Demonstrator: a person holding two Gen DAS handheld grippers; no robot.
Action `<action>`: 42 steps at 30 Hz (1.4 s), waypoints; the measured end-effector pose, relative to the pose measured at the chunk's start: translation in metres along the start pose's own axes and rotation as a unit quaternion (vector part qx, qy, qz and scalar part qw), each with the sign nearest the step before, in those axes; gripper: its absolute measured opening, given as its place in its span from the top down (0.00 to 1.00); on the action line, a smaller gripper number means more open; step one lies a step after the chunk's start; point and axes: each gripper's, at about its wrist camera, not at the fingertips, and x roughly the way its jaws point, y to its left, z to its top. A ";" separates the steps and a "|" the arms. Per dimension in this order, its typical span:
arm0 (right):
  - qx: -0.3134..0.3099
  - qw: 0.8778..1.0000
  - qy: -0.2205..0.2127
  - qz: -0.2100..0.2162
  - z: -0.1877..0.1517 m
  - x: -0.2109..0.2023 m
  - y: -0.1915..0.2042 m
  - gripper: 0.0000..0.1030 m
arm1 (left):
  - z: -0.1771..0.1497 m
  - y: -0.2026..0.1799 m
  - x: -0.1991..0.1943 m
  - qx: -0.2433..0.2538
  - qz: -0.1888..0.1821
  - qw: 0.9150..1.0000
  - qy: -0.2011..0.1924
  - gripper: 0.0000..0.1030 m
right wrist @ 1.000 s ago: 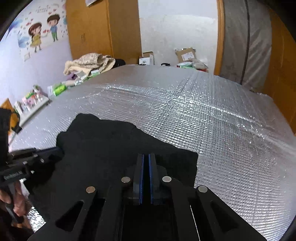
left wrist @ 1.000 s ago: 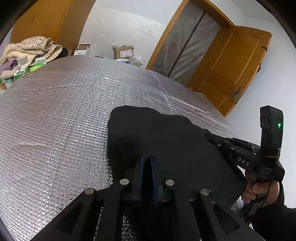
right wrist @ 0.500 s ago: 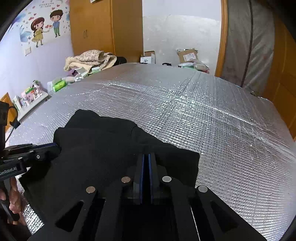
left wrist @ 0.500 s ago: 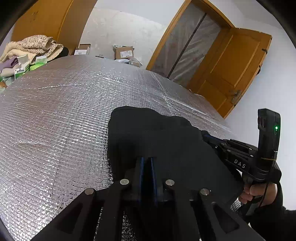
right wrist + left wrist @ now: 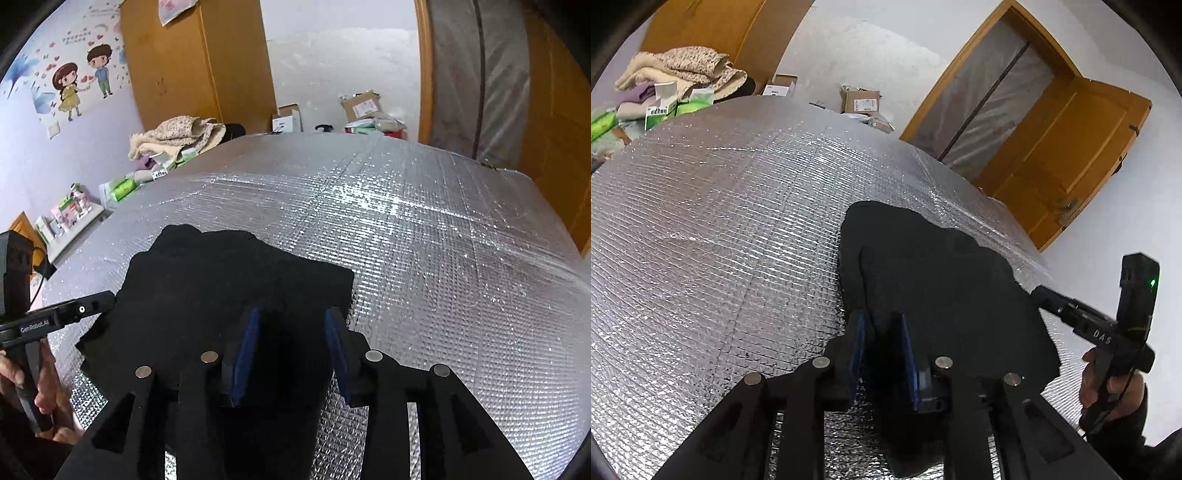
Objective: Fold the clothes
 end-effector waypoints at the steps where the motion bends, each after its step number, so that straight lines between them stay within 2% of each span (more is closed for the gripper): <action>1: 0.004 1.000 0.001 0.003 0.000 -0.001 -0.001 0.62 | 0.000 -0.001 -0.001 -0.002 -0.004 1.000 -0.001 0.77; 6: 0.029 0.999 0.007 0.029 -0.006 -0.008 -0.012 0.62 | 0.001 -0.003 -0.001 -0.006 -0.023 1.000 -0.004 0.71; 12: 0.095 0.990 0.029 0.096 -0.017 -0.004 -0.033 0.60 | -0.004 -0.003 0.013 -0.009 -0.011 1.000 0.025 0.68; 14: 0.121 0.984 0.039 0.122 -0.023 0.000 -0.040 0.53 | -0.004 -0.007 0.015 -0.004 -0.001 1.000 0.029 0.68; 20: 0.178 0.967 0.057 0.173 -0.034 0.009 -0.056 0.48 | -0.003 -0.026 0.019 0.026 0.051 0.998 0.036 0.67; 24: 0.186 0.963 0.064 0.185 -0.033 0.010 -0.057 0.48 | -0.004 -0.030 0.023 0.029 0.058 0.997 0.036 0.66; 31: 0.197 0.957 0.076 0.197 -0.034 0.016 -0.058 0.48 | -0.004 -0.025 0.020 0.017 0.041 0.998 0.038 0.66; 42: 0.197 0.959 0.082 0.189 -0.029 0.018 -0.058 0.48 | -0.005 -0.017 0.014 0.005 0.019 0.999 0.031 0.66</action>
